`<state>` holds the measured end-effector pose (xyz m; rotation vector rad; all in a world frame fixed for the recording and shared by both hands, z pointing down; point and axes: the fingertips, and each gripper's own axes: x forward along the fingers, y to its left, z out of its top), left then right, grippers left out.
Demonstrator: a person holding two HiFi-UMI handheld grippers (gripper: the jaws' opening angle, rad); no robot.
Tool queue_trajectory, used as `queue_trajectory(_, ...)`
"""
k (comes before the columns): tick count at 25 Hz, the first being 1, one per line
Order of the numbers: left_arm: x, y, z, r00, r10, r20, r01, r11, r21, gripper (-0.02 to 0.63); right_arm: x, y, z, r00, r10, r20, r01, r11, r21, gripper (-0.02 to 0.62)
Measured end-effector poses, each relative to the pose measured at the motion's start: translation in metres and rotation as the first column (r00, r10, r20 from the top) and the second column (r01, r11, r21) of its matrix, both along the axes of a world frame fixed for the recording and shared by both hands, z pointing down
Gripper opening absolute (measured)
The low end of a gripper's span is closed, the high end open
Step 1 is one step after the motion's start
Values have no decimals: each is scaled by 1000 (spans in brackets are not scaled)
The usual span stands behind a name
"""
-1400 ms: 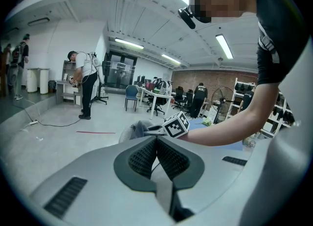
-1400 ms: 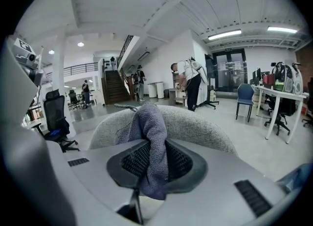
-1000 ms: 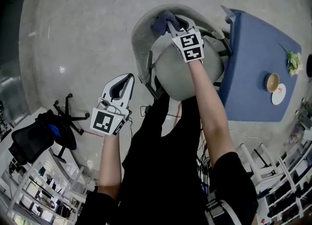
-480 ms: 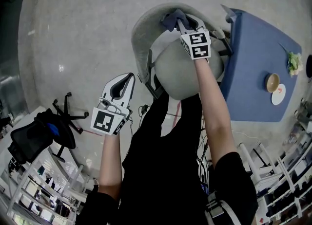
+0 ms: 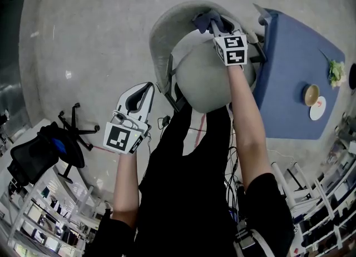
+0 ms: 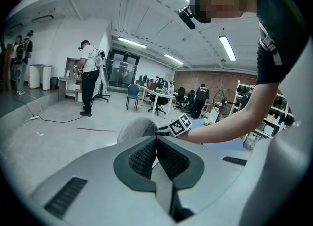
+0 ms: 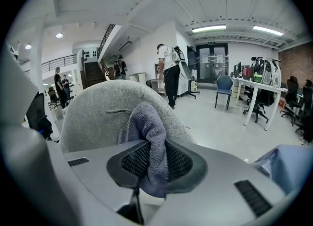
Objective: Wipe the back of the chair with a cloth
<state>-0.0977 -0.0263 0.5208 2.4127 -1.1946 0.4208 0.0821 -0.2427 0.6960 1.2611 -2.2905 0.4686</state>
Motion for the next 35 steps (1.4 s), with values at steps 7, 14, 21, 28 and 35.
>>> queue_trajectory(7, -1, 1, 4, 1000, -5, -1, 5, 1000, -7, 23, 17, 2, 15, 998, 66, 20, -65, 997, -32, 95)
queue_trajectory(14, -4, 0, 9, 1000, -15, 0, 15, 1000, -8, 23, 9, 2, 25, 996, 80, 43, -79, 996, -33, 91)
queue_trajectory(21, -7, 2, 17, 1000, -18, 2, 18, 1000, -23, 23, -13, 6, 38, 998, 49, 46, -47, 998, -45, 91)
queue_trajectory(28, -9, 2, 21, 1000, -27, -6, 26, 999, -25, 23, -23, 9, 43, 998, 41, 42, -39, 998, -41, 91)
queue_trajectory(35, -14, 1, 26, 1000, -29, -3, 29, 999, -29, 23, -33, 11, 48, 998, 37, 44, -35, 998, -46, 91)
